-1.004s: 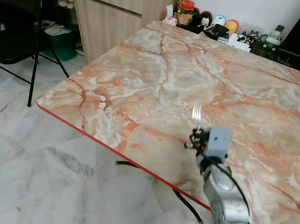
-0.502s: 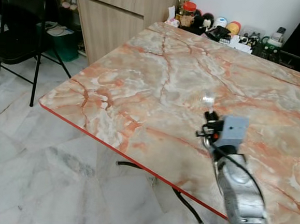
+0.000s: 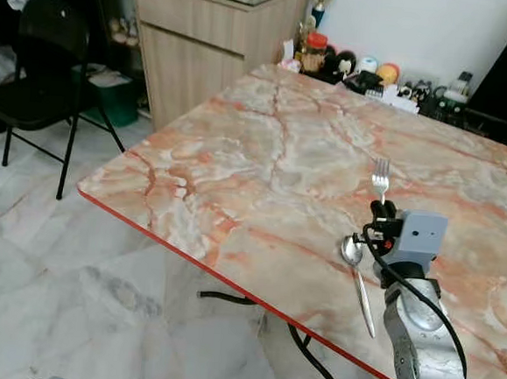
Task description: Setting the table
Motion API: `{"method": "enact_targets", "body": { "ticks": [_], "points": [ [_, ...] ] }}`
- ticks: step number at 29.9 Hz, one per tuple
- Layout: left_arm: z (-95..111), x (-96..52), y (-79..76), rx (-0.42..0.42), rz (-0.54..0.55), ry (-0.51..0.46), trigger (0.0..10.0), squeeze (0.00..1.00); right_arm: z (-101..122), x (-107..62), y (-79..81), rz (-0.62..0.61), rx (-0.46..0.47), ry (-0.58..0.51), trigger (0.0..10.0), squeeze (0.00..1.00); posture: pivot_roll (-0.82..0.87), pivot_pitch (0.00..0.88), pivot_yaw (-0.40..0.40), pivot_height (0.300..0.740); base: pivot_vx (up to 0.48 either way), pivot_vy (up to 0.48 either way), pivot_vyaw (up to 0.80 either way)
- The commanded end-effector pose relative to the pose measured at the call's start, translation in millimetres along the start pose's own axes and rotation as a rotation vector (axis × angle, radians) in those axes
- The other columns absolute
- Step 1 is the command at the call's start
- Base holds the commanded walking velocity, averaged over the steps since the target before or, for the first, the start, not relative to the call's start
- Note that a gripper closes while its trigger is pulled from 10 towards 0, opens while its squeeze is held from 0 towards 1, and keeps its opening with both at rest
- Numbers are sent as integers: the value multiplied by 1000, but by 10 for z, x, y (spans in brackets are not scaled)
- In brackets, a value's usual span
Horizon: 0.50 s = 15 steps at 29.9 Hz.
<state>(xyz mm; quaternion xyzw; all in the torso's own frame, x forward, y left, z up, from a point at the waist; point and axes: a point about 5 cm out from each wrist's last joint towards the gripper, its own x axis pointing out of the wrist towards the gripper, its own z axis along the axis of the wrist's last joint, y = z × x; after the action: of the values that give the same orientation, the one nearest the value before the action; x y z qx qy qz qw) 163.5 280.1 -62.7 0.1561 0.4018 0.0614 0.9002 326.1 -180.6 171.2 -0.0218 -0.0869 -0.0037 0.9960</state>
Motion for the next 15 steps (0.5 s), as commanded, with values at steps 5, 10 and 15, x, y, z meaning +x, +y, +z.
{"method": "enact_targets", "body": {
  "ticks": [5, 10, 15],
  "points": [
    [-73, -15, -120, 40, -38, 31, 10000, 0, 184, 25, -67, -38, 11, -69, 10000, 0, 52, 79, -38, 740, 0, -192, -473],
    [-42, -8, -133, 27, -41, 13, 10000, 0, 195, 41, 16, -31, 31, -82, 10000, 0, 59, 105, -41, 740, 0, -480, -467],
    [-87, -24, -132, 23, -37, 25, 10000, 0, 279, 96, 58, -41, 45, -115, 10000, 0, 59, 112, -42, 740, 0, -480, 0]
  ]
}}
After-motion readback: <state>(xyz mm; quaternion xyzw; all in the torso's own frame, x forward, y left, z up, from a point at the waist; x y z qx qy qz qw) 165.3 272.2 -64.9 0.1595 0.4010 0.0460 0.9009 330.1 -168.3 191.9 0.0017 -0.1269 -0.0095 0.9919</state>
